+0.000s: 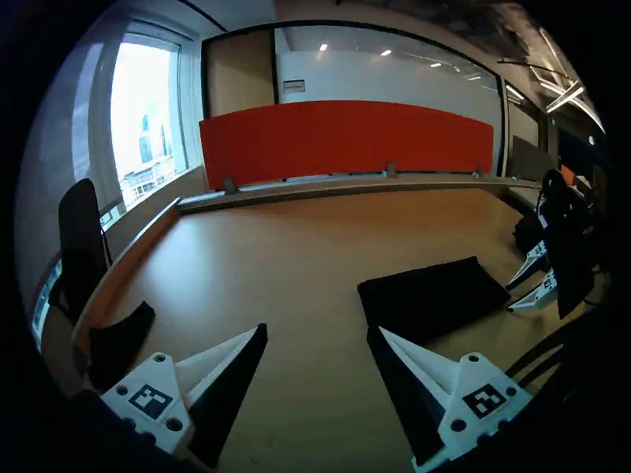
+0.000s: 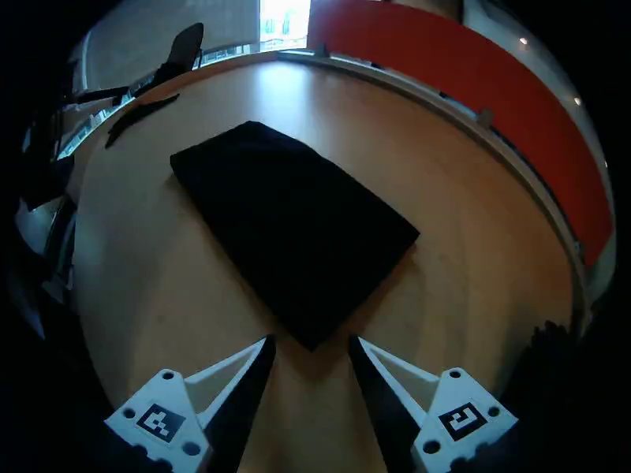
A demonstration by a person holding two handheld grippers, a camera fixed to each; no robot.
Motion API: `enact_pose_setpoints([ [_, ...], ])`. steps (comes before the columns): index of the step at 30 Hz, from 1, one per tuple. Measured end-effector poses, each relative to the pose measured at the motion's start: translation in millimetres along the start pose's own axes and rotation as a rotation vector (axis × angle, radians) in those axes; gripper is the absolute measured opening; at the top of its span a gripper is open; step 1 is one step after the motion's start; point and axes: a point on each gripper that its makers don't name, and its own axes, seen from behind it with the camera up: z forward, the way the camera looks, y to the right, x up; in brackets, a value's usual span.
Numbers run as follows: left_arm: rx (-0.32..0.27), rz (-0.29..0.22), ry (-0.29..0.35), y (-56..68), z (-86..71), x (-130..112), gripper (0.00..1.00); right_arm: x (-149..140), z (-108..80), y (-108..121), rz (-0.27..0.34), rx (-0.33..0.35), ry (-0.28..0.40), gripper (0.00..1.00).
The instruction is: Fold towel
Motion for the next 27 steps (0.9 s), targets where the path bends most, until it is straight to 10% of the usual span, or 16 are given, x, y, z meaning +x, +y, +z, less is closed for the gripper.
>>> enact_pose_setpoints([
  [19, 0.015, -0.005, -0.003, -8.8, -5.8, -0.7, 0.94, 3.4, 0.2, 0.4, 0.015, 0.016, 0.006, 0.11],
  [27, 0.016, -0.006, 0.006, -11.1, -4.2, 3.2, 0.94, 12.7, -5.2, -1.5, 0.019, 0.012, 0.029, 0.06],
])
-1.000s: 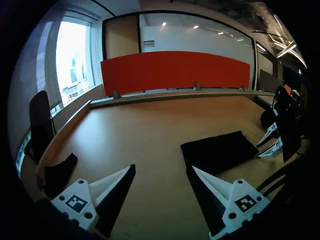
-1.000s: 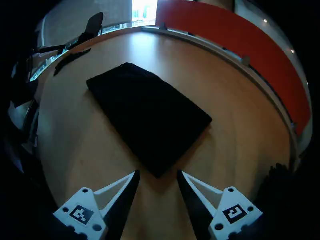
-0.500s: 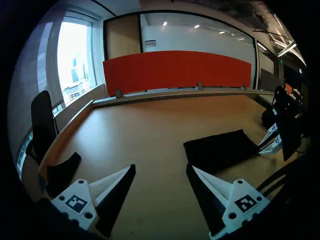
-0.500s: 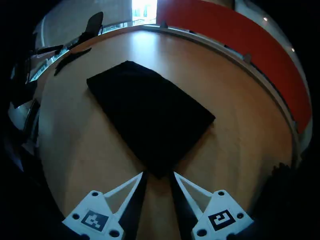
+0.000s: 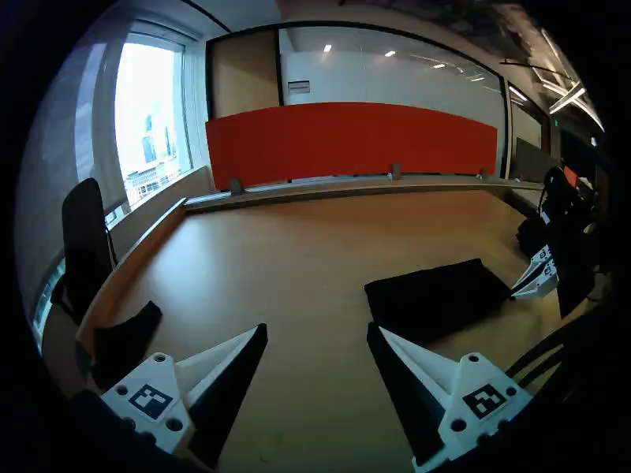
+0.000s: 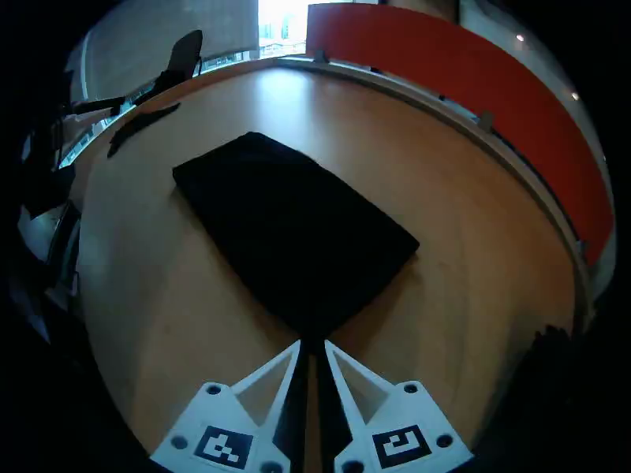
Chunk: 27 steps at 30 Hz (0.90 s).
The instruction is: Fold towel
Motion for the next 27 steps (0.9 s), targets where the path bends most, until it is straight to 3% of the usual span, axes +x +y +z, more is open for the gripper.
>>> enact_pose_setpoints([
  [27, 0.005, -0.002, 0.015, -5.5, -1.0, 10.8, 0.94, 72.0, -50.7, 17.6, -0.045, -0.076, 0.142, 0.06],
])
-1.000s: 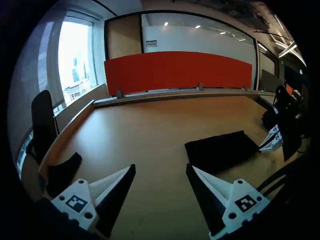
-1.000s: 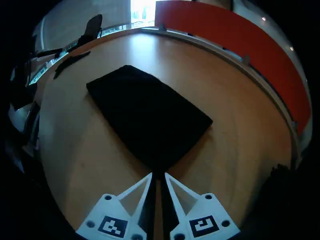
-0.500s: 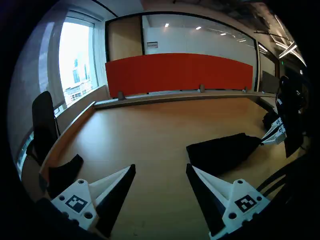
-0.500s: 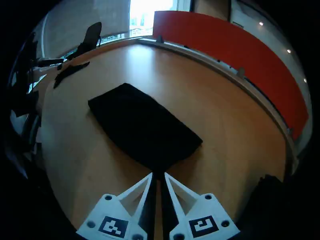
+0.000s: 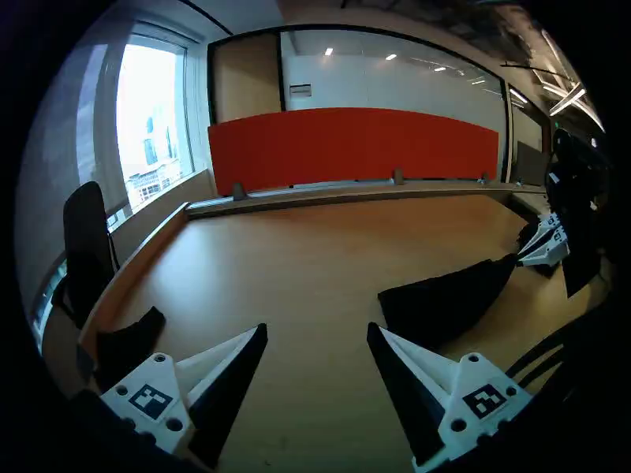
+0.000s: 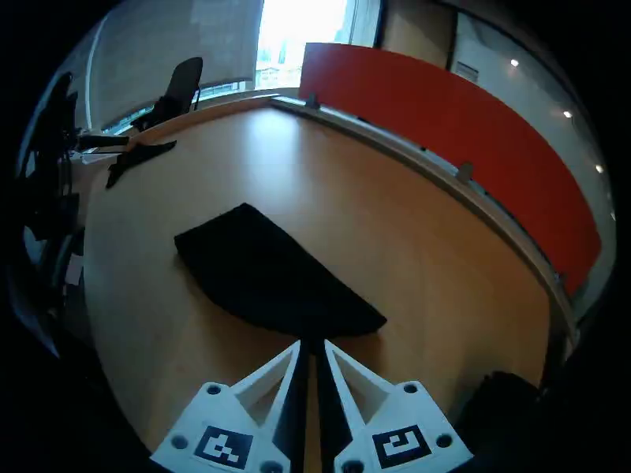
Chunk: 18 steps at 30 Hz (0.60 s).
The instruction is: Fold towel
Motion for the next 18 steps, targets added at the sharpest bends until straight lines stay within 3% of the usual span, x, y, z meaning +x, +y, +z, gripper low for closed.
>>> enact_pose_setpoints([
  [9, -0.001, -0.010, 0.003, 1.4, -3.4, -0.8, 0.94, 23.0, -2.8, 0.3, -0.030, 0.007, 0.027, 0.06],
  [18, 0.004, -0.015, 0.002, 1.9, -9.1, -5.0, 0.94, 59.4, 1.5, -13.9, -0.109, 0.047, 0.047, 0.06],
])
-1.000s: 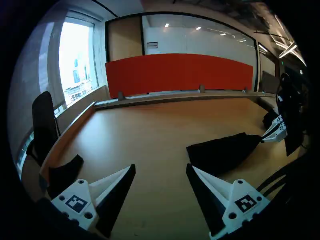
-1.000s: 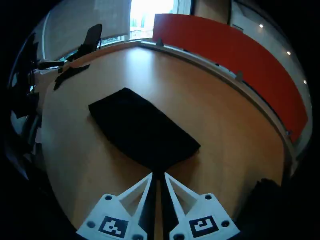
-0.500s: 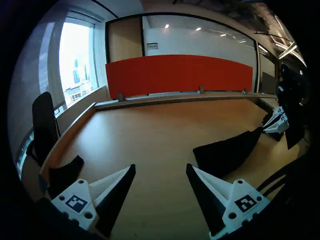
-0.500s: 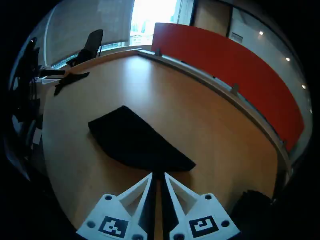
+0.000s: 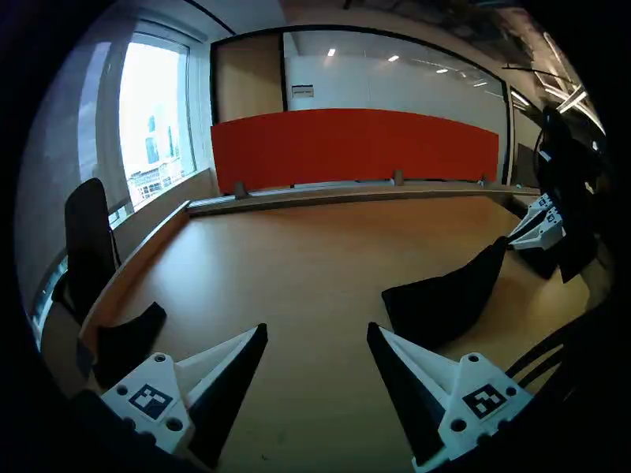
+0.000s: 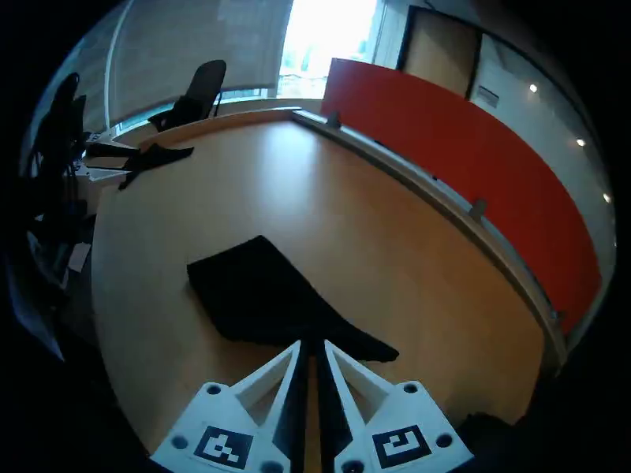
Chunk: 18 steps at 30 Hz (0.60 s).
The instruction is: Fold towel
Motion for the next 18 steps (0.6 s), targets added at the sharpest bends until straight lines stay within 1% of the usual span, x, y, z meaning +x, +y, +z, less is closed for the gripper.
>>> enact_pose_setpoints([
  [4, 0.005, -0.015, 0.002, -0.9, -2.8, -1.5, 0.94, 17.8, 5.7, -7.2, -0.036, 0.022, 0.007, 0.06],
  [9, 0.016, -0.026, 0.005, -3.8, -7.5, -2.7, 0.94, 38.1, 17.1, -22.1, -0.077, 0.062, 0.018, 0.06],
  [18, 0.046, -0.050, 0.007, -16.2, -18.7, -5.9, 0.94, 60.5, 43.8, -54.9, -0.135, 0.140, 0.025, 0.06],
])
